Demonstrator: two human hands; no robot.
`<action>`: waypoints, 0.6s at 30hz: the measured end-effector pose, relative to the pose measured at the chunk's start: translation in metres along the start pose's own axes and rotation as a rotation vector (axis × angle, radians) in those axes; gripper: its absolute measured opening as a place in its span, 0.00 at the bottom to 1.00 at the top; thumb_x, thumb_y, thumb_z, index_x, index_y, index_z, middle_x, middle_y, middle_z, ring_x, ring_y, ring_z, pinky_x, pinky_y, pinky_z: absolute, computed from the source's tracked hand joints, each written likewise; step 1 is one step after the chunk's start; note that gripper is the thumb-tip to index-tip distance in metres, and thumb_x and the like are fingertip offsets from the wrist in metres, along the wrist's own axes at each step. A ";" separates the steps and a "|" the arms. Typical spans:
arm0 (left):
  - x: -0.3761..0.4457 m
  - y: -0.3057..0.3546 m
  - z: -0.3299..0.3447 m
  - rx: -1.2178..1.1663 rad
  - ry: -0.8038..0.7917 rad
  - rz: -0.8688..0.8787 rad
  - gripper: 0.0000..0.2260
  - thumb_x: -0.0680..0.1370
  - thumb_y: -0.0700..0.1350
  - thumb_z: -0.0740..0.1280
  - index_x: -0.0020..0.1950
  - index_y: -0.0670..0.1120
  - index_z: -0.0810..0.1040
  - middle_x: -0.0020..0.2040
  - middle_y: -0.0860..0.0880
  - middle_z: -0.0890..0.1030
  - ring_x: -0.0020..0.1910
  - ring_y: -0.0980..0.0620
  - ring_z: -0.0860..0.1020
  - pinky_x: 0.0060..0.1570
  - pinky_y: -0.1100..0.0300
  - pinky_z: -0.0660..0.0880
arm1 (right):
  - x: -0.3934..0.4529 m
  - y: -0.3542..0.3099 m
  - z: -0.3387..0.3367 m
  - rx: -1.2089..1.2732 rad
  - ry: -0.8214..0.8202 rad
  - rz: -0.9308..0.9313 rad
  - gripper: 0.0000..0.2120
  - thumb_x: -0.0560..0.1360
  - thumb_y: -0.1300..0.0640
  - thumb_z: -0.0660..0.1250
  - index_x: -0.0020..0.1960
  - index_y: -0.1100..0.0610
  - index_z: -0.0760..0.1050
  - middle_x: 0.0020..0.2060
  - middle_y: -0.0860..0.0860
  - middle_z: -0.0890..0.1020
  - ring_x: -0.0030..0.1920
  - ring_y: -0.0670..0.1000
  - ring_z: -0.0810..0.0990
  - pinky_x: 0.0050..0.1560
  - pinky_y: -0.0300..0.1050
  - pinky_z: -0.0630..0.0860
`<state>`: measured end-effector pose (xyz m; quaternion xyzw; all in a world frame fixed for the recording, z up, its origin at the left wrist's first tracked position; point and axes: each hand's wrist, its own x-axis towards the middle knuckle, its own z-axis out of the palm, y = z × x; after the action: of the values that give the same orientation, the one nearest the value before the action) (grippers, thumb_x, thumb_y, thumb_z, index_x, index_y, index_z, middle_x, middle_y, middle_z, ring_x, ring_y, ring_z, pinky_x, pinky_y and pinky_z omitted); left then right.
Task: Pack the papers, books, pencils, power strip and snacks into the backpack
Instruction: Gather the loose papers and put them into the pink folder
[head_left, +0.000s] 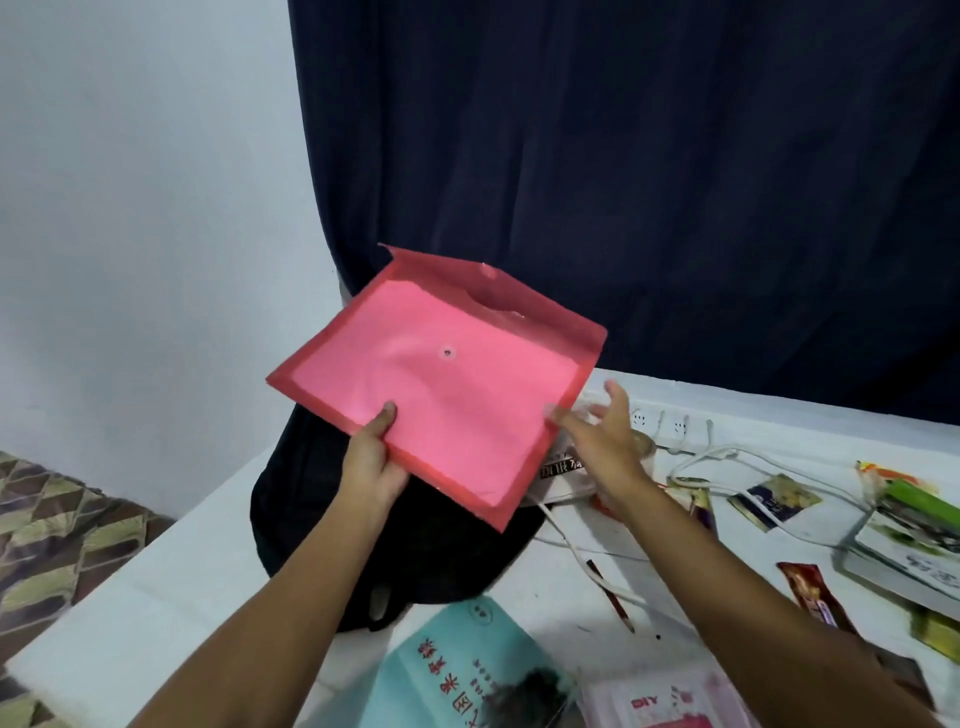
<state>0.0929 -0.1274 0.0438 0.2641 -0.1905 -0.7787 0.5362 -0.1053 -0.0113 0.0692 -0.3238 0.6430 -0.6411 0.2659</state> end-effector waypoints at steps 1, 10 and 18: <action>-0.001 -0.005 0.005 -0.015 -0.010 -0.014 0.08 0.78 0.37 0.65 0.57 0.41 0.76 0.43 0.43 0.85 0.50 0.45 0.81 0.61 0.43 0.73 | -0.001 0.001 0.002 0.192 -0.113 0.140 0.34 0.73 0.60 0.72 0.72 0.54 0.58 0.61 0.56 0.75 0.56 0.55 0.78 0.58 0.58 0.76; -0.016 0.007 -0.020 -0.202 -0.265 -0.050 0.24 0.66 0.53 0.67 0.60 0.45 0.79 0.58 0.45 0.81 0.58 0.44 0.79 0.63 0.47 0.70 | 0.027 0.021 -0.030 0.423 -0.217 0.227 0.29 0.70 0.77 0.65 0.66 0.57 0.69 0.58 0.59 0.80 0.56 0.60 0.80 0.55 0.56 0.78; -0.016 0.053 -0.067 0.195 -0.518 -0.207 0.49 0.69 0.79 0.49 0.77 0.44 0.60 0.73 0.40 0.68 0.74 0.43 0.64 0.75 0.54 0.43 | 0.047 0.020 -0.096 0.032 -0.644 0.360 0.28 0.61 0.73 0.69 0.59 0.57 0.74 0.48 0.57 0.82 0.46 0.55 0.83 0.46 0.49 0.81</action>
<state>0.1777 -0.1315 0.0248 0.1250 -0.3672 -0.8486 0.3597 -0.2097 0.0148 0.0563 -0.3863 0.5629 -0.4594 0.5682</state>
